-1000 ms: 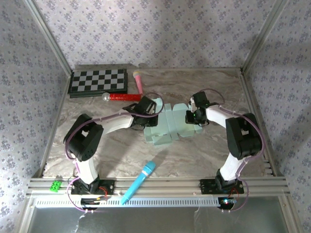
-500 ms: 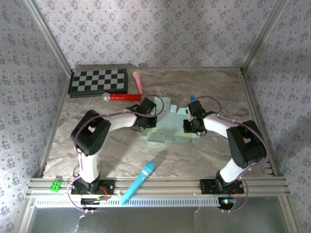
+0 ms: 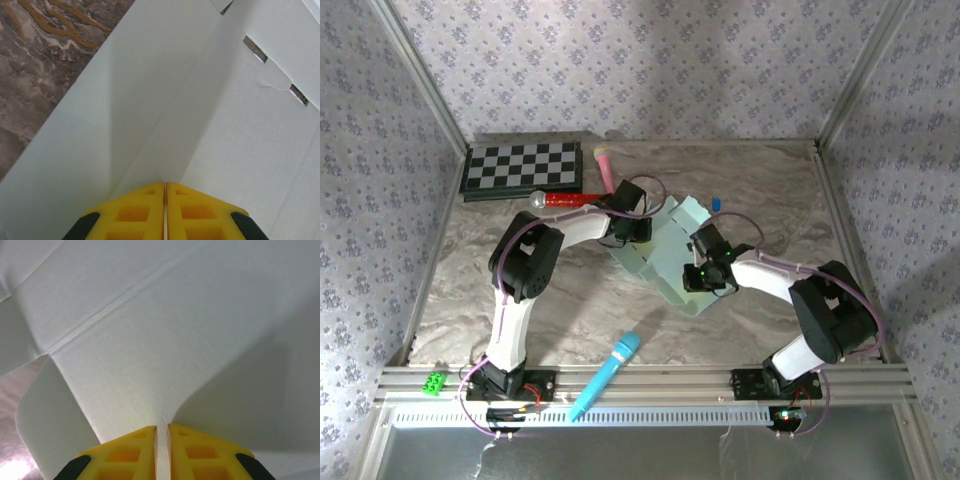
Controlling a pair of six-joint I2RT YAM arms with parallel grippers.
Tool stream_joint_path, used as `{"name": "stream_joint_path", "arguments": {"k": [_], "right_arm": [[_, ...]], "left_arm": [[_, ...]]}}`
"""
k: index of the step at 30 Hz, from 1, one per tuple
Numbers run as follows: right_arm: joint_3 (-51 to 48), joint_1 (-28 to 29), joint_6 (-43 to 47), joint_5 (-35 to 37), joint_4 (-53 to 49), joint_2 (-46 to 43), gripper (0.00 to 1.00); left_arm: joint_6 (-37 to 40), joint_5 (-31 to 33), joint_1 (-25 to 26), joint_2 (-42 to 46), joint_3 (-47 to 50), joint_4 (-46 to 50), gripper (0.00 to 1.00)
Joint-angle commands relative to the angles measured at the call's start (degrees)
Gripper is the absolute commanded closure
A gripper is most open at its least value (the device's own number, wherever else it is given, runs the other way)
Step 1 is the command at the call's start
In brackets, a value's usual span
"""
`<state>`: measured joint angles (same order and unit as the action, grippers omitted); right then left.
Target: Fold the paper box
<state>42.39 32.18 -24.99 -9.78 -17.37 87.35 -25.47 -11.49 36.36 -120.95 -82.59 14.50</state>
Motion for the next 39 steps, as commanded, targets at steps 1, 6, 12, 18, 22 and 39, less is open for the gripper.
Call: {"name": "stream_joint_path", "arguments": {"k": [1,6,12,18,22,39], "right_arm": [[0.75,2.72,-2.02,-3.31,-0.09,-0.18,0.84],[2.93,2.43,-1.99,-0.64,-1.68,-4.19,0.84],[3.85,-3.97,0.18,2.27,-3.2,-6.59,0.84],[4.41,-9.59,5.37,2.61,-5.12,-3.43,0.86],[3.67,-10.04,6.71,2.2,-5.72,-1.67,0.85],[-4.57,0.3,-2.74,-0.32,-0.61,-0.74,0.85]], "left_arm": [[1.96,-5.06,0.65,-0.6,-2.17,4.85,0.89],[3.61,-4.89,0.89,2.76,-5.83,8.85,0.79],[1.79,-0.17,2.54,8.41,-4.75,11.79,0.65],[-4.07,3.89,5.31,10.55,1.11,10.8,0.78],[-7.45,4.11,5.84,9.06,4.14,8.88,0.93],[-1.52,0.96,6.18,-2.2,-2.4,8.08,0.99]]}}
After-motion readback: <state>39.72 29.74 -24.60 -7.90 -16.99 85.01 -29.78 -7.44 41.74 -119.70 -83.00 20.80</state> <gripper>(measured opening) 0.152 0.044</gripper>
